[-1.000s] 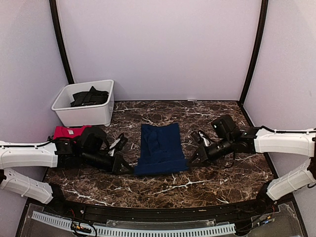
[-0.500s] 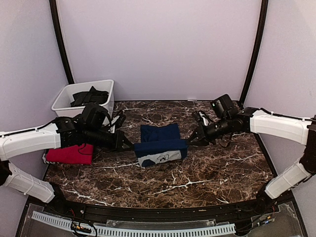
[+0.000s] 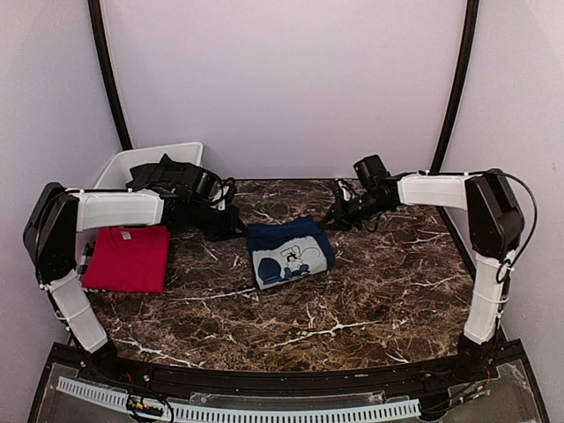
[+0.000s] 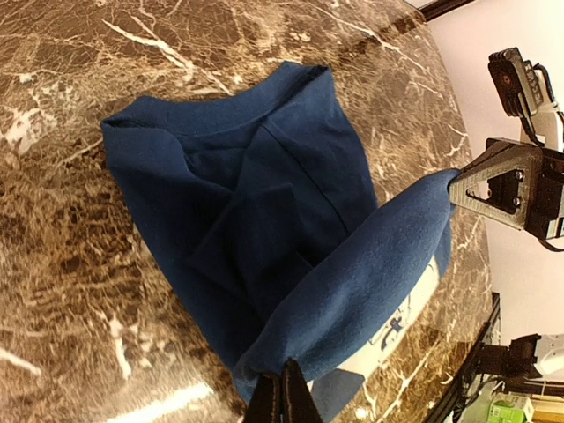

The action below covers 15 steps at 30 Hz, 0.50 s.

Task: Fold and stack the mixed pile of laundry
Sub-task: Fold the 2/3-rectangle-folded T-shirt at the center of the board, then move the 2/3-rectangle-folded T-shirt to the center of the board.

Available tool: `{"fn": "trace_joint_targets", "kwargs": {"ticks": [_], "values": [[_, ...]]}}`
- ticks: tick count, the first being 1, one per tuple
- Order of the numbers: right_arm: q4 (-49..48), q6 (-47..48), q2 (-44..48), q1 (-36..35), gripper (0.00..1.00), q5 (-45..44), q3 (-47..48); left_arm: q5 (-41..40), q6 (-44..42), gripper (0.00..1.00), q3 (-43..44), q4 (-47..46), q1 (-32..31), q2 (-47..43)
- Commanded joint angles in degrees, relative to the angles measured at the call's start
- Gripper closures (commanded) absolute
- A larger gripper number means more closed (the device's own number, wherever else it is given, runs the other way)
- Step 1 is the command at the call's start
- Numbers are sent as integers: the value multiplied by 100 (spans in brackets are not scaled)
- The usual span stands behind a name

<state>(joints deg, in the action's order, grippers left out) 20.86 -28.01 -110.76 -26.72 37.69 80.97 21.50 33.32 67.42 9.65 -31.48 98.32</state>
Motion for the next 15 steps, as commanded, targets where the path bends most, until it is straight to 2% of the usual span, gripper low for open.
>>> {"fn": "trace_joint_targets", "kwargs": {"ticks": [1,4,8,12,15], "values": [[-493,173,-830,114,100,-46,429,-242,-312,100,554,-432,104,716],[-602,213,-1311,129,100,-80,616,-307,-421,100,779,-571,124,1411],[-816,124,-1521,98,100,66,514,-178,-406,100,617,-735,117,1819],[-1076,17,-1119,-54,100,38,-209,-66,-359,100,64,-912,27,1521],[-1483,-226,-510,-217,100,68,-1297,-64,-391,100,-409,-742,-238,1018]]}}
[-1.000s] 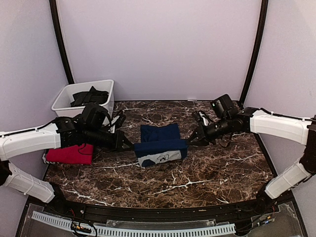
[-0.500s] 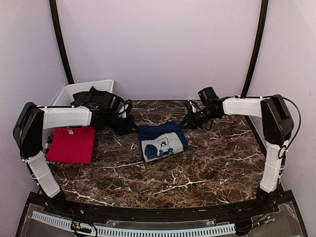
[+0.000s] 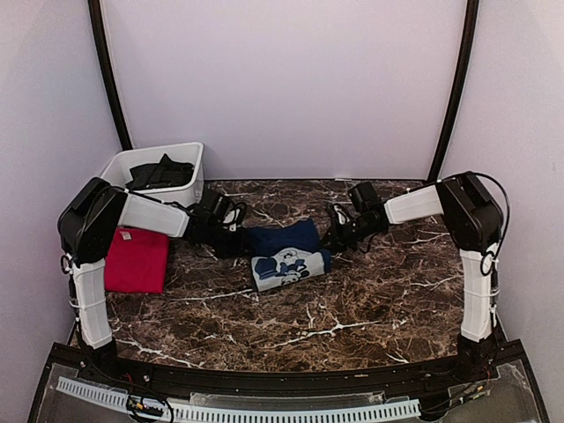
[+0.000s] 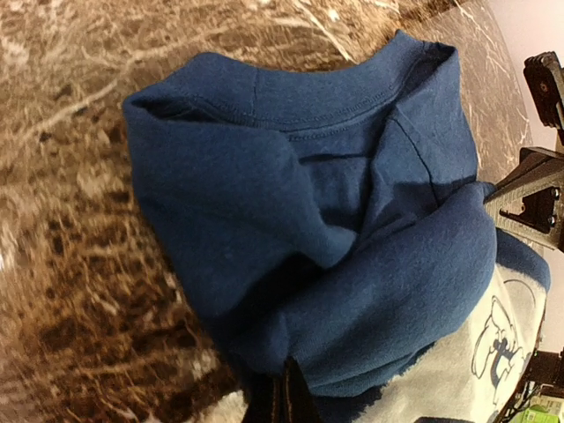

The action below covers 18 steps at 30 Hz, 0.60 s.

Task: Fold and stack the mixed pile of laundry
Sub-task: Move the 2/3-rectangle-folded T-shirt to the center of the board, then fold the 2/3-rectangle-folded T-shirt at the center of the board.

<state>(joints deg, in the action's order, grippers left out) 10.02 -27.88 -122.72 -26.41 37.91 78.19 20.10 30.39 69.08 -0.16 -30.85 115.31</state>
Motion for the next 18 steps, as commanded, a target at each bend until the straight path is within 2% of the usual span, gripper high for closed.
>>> {"fn": "trace_joint_targets", "kwargs": {"ticks": [1,5,8,13,18], "values": [[-530,-350,950,-333,100,47,-1392,37,-91,100,-696,282,-375,-806],[-964,-886,2116,-639,100,39,-2701,-48,87,100,-1470,495,-753,-1665],[-916,-1073,2737,-749,100,29,-3111,23,302,100,-1998,525,-814,-2344],[-248,-867,3211,-669,100,-115,-2810,-210,184,100,-1856,960,-769,-2819],[1,-519,2630,-421,100,-81,-2025,-145,-32,100,-1276,953,-532,-2331]]}}
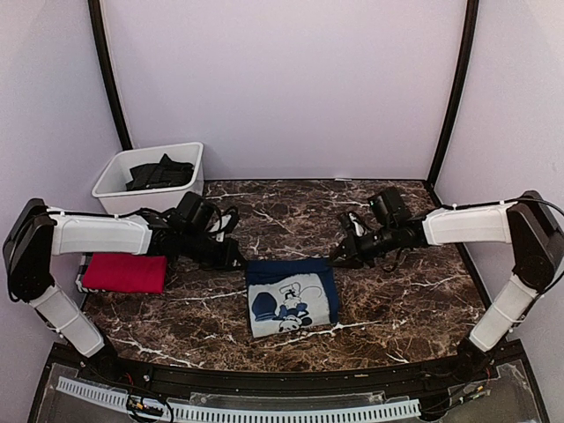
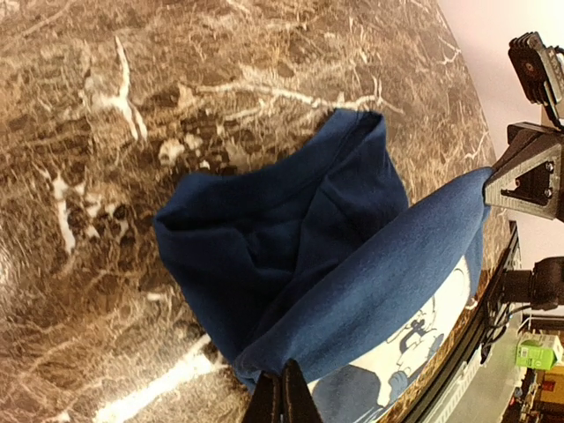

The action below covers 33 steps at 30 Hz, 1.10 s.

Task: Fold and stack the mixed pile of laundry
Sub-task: Fold the 2/3-rectangle-folded T-shirt at the center of the board, then smooth out the square-folded T-shirt at the center of the board.

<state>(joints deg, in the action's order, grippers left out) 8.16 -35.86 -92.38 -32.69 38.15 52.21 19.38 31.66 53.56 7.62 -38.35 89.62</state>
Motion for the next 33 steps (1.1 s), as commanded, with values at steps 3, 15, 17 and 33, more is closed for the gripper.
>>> {"fn": "trace_joint_targets", "kwargs": {"ticks": [3,15,17,33], "values": [[-28,402,-1156,313,100,10,977,-19,-127,100,412,-115,478,729],[-957,143,-2193,375,81,295,1106,115,-142,72,779,-609,615,1842],[-1005,77,-1869,368,66,349,863,117,-139,61,693,-591,625,1642],[-430,763,124,81,41,469,-1,1099,-914,27,381,-954,221,309]]}}
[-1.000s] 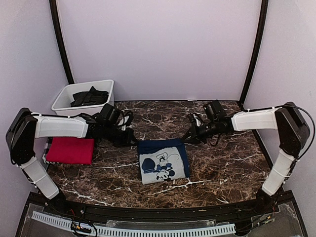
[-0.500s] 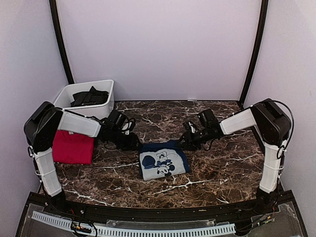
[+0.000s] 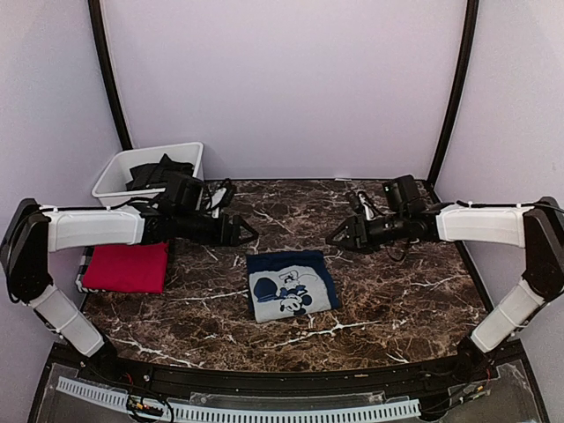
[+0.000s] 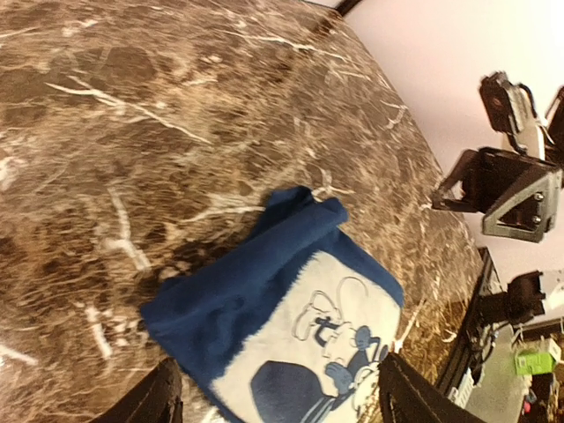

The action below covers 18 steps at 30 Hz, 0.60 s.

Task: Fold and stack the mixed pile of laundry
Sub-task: Smooth out the square-folded T-shirt at the center of the board.

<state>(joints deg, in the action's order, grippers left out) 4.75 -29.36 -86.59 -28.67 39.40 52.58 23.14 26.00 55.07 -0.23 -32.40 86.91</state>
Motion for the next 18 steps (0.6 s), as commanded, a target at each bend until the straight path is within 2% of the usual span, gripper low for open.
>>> {"fn": "trace_joint_targets", "kwargs": {"ticks": [1,4,7,9,12,18], "values": [[-213,44,-598,-446,44,397,9,765,-369,29,416,-238,-526,858],[-664,-227,-905,-739,54,556,50,1165,-233,38,742,-582,-733,1495],[-887,-371,-1021,-962,60,540,-19,1476,-153,44,1156,-922,-884,2153],[-1069,-471,-1038,-1005,61,526,-163,1628,-153,45,1411,-1019,-916,2498],[-1226,-496,-1181,-1004,61,458,-279,1408,-184,46,1800,-992,-902,3001],[-1877,-566,-2141,-1017,62,640,-345,1353,121,47,2319,-1282,-518,3687]]}}
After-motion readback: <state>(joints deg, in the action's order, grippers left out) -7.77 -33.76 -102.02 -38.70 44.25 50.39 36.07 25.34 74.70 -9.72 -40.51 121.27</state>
